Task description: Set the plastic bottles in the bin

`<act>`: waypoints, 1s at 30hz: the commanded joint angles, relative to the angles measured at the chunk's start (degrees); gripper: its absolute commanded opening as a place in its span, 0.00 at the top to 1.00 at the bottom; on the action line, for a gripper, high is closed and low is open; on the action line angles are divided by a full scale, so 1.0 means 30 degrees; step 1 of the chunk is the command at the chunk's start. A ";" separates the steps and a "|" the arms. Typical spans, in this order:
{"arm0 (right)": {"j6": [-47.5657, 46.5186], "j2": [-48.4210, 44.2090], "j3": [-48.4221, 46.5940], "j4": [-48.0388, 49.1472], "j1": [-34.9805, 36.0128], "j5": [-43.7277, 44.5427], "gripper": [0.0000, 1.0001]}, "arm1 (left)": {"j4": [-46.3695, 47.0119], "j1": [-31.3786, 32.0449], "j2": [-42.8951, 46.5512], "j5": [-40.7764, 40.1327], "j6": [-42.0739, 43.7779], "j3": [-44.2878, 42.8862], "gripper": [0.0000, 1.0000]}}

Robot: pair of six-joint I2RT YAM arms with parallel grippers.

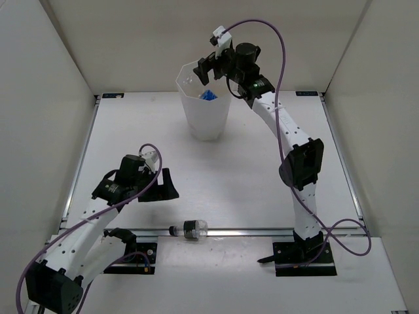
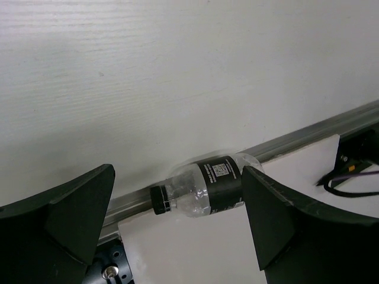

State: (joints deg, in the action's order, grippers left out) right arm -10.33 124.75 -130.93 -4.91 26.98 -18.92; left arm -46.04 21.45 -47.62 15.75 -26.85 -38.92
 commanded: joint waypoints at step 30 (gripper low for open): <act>0.4934 -2.3209 2.3662 -0.4289 -0.2865 -0.4558 0.01 | 0.2454 0.9988 -0.7507 0.2073 0.6665 -0.0946 0.01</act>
State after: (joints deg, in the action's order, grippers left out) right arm 2.11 58.70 -62.28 -23.18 20.73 -29.82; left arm -41.30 50.89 -69.80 22.39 -7.60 -41.52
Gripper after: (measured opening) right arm 0.992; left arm 0.988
